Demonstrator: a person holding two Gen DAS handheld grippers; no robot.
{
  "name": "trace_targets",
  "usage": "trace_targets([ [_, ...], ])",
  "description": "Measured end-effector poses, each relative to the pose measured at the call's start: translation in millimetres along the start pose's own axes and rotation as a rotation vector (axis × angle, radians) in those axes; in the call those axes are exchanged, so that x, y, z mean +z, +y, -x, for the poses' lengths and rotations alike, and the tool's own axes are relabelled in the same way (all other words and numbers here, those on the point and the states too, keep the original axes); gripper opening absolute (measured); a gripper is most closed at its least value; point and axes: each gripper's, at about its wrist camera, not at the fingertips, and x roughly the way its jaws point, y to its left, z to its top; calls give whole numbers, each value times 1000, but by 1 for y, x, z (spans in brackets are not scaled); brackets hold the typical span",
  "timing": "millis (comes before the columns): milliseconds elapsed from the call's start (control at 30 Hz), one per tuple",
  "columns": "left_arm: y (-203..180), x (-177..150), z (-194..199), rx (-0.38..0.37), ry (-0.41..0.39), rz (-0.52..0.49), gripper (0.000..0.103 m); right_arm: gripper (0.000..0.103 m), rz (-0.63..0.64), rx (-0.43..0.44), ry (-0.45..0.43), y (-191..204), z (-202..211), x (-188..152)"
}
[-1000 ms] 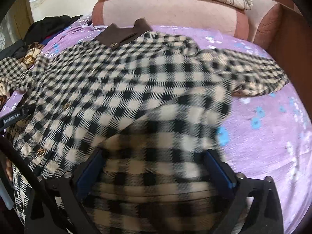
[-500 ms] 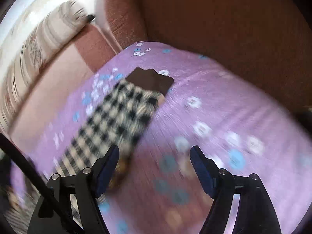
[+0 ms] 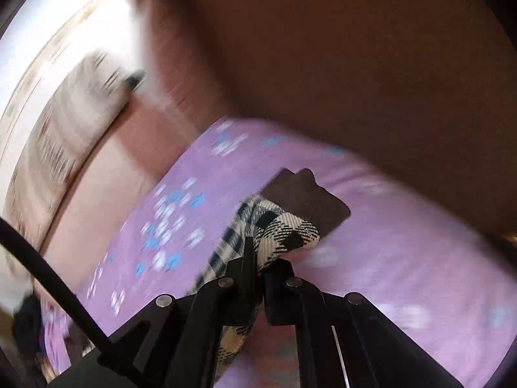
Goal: Fold large clothes
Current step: 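Grasp the brown collar edge of the shirt with the right gripper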
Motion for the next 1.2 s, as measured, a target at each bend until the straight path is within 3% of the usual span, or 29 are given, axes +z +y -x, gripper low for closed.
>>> trace_targets([
  [100,2,1,-1,-5,3,2,103,4,-33,-49,-7,-15,19,-1],
  [200,6,4,1,-33,11,6,103,4,14,-83,-21,4,34,-10],
  [300,15,9,14,-89,-4,10,95,4,109,-56,-37,51,56,-22],
  [433,44,26,48,-142,-81,48,95,4,333,62,-31,159,83,-65],
  [533,77,42,70,-140,-165,86,95,4,471,195,25,241,95,-125],
  [667,124,53,79,-55,-255,120,95,4,636,339,154,338,88,-237],
  [767,157,49,72,-38,-252,187,95,4,755,365,257,387,69,-329],
  [900,187,51,60,-76,-206,273,95,4,933,351,375,417,43,-439],
  [1000,199,51,62,-64,-225,298,95,11,1039,342,417,429,32,-486],
  [1033,203,51,63,-61,-230,308,95,19,1103,324,365,433,39,-500],
  [1067,208,50,64,-62,-236,323,95,33,1131,330,352,434,42,-508],
  [1100,214,50,65,-66,-237,340,95,38,1154,352,364,436,47,-513],
  [1200,234,48,65,-85,-230,410,95,41,1201,449,415,440,69,-528],
])
